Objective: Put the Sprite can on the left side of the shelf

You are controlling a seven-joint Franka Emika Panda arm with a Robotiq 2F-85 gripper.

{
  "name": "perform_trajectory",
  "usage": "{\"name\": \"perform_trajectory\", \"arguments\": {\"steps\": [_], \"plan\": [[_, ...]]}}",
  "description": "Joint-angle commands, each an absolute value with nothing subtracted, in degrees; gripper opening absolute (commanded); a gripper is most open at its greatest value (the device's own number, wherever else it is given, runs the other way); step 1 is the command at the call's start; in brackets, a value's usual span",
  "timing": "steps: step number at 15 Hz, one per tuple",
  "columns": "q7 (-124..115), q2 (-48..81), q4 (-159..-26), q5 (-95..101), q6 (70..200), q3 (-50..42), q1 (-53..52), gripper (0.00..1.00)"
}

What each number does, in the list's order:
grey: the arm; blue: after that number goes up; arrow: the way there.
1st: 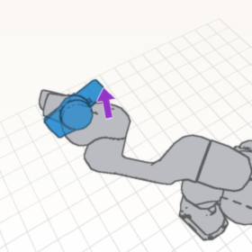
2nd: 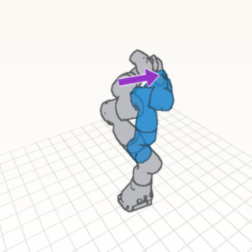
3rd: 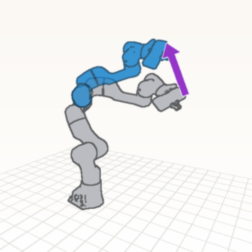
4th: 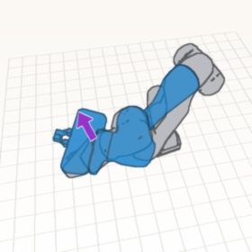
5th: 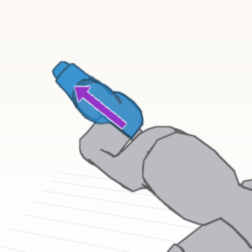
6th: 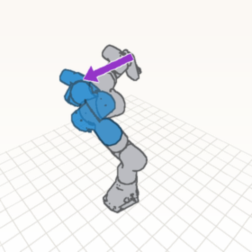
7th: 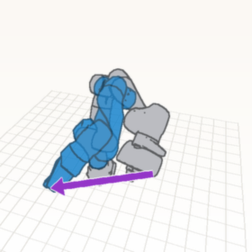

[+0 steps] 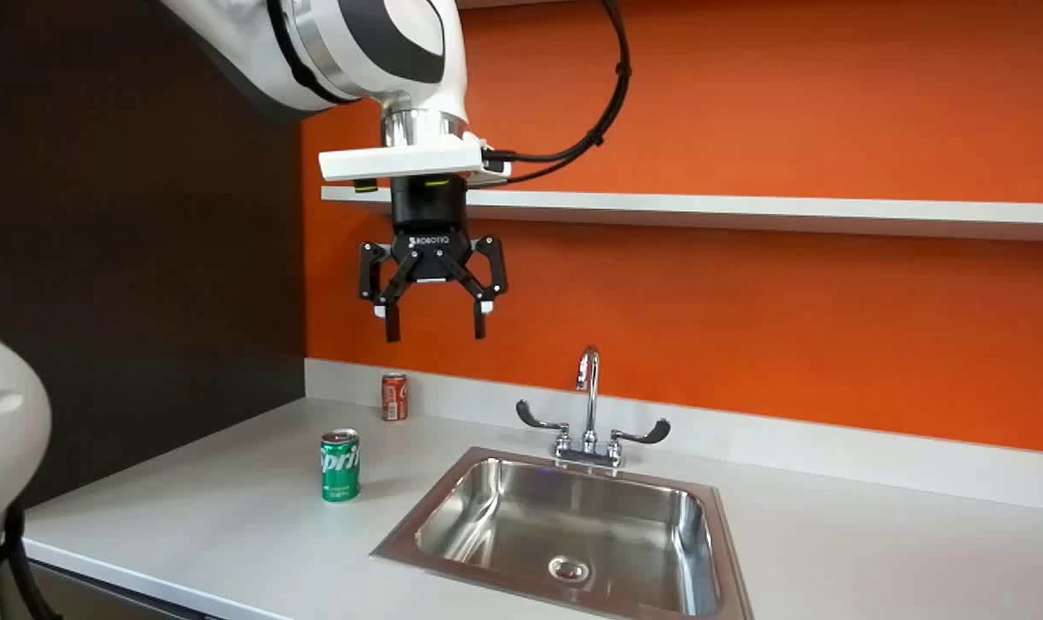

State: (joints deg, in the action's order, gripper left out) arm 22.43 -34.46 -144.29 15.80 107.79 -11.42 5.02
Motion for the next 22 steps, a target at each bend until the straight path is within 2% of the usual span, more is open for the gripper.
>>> {"name": "perform_trajectory", "arguments": {"steps": [1, 12, 22], "plan": [[22.43, -34.45, -144.21, 15.76, 107.68, -11.39, 5.01, 1.0], [10.98, -30.97, -145.35, 8.14, 110.9, -3.44, -0.99, 1.0], [-3.24, -22.81, -147.93, 6.12, 123.5, 1.48, -1.36, 1.0]]}}
